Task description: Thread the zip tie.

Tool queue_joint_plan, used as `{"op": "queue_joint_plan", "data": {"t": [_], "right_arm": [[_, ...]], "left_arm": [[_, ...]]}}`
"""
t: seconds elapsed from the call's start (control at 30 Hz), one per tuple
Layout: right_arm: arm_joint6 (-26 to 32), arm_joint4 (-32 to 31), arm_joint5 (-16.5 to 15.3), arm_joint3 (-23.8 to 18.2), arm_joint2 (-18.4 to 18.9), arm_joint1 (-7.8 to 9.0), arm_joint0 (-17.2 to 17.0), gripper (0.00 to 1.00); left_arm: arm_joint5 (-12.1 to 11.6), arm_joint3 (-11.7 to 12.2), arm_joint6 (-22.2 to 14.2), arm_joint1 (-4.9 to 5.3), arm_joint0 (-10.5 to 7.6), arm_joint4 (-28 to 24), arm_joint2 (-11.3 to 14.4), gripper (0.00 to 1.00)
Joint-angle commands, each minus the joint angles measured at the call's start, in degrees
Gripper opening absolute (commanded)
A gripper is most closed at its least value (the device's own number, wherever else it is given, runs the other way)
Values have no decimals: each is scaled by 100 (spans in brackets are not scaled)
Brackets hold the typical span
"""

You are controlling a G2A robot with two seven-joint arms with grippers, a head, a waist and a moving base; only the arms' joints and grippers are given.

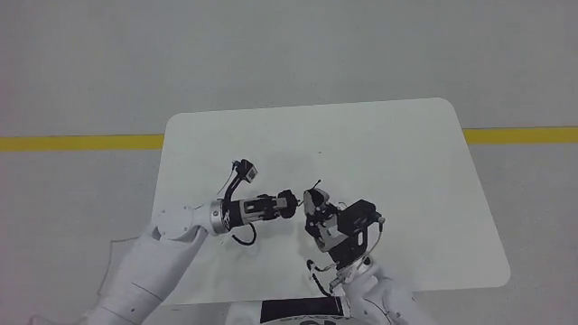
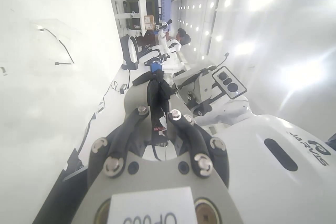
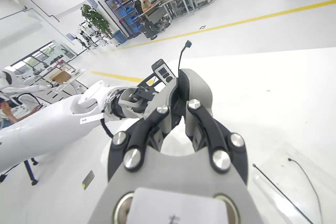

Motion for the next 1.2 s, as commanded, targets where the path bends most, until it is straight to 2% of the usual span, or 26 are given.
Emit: {"op": "queue_joint_plan", "data": {"t": [0.0,0.23,0.5,0.77,1.17], "right_arm": [[3,4,-9,-2,4,1,-2,0],[8,-1,18,34,-7,-2,68,0],[-57,-253,424,196,-179,-28,229,0],[-52,-242,421,206,-179,-28,248,0],[-56,-384,626,335,-320,-39,408,0]], "left_arm": [[0,0,-2,0,1,-2,0,0],[0,0,-2,0,1,-2,0,0],[0,0,-2,0,1,-2,0,0],[0,0,-2,0,1,-2,0,0],[0,0,-2,0,1,-2,0,0]]}}
